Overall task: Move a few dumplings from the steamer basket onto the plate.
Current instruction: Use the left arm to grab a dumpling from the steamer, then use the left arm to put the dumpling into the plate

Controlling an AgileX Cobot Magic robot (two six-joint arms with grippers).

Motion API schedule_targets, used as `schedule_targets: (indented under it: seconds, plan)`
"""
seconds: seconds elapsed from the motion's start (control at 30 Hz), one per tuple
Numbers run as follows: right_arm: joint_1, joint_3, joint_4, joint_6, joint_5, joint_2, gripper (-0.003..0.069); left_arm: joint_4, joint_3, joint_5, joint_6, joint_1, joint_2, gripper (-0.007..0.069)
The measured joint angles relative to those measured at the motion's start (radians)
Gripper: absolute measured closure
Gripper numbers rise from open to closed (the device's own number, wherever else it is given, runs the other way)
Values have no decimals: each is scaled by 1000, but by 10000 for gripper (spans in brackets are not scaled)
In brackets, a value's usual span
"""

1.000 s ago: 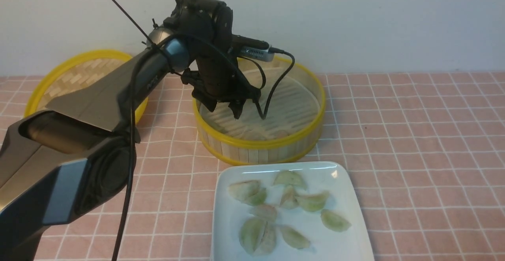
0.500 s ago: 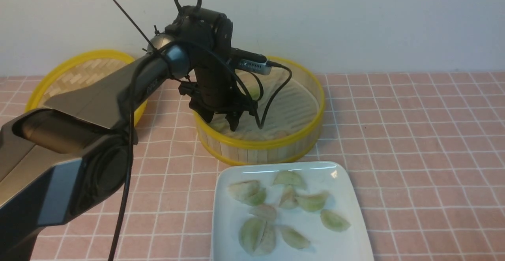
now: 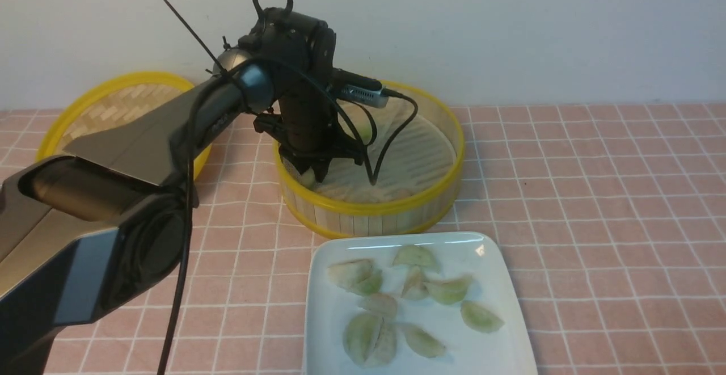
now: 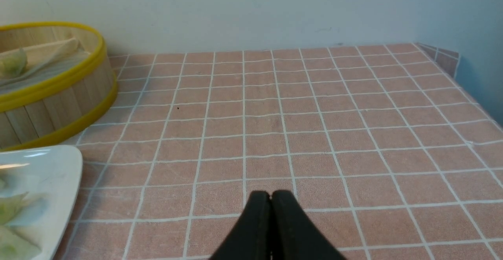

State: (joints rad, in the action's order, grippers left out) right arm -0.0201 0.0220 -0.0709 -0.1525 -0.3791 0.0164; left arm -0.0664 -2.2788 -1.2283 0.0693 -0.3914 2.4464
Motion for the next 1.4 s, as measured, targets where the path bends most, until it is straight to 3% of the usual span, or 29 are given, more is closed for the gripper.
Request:
schedule_targets:
  seconds: [0.2,0.4,0.5,0.67,0.87,1.0,1.23,1.33,1.4]
  plan:
    - [0,0,0,0,0,0,673,66,14,-1,-5,1,-120,484]
    - [0,0,0,0,0,0,673,200,335,0,-23,-9,-429,484]
    - [0,0,0,0,0,0,673,262,598,0,-53,-61,-592,486]
    - [0,0,0,0,0,0,673,330,790,143,-105,-204,-638,491]
    - [0,0,0,0,0,0,673,338,805,370,-169,-315,-520,491]
    - [0,0,0,0,0,0,673,347,795,400,-171,-332,-439,454]
    - [0,0,0,0,0,0,673,349,779,409,-171,-332,-429,224]
    - [0,0,0,0,0,0,673,338,749,384,-171,-332,-437,218]
    - [0,0,0,0,0,0,673,310,702,300,-170,-331,-461,283]
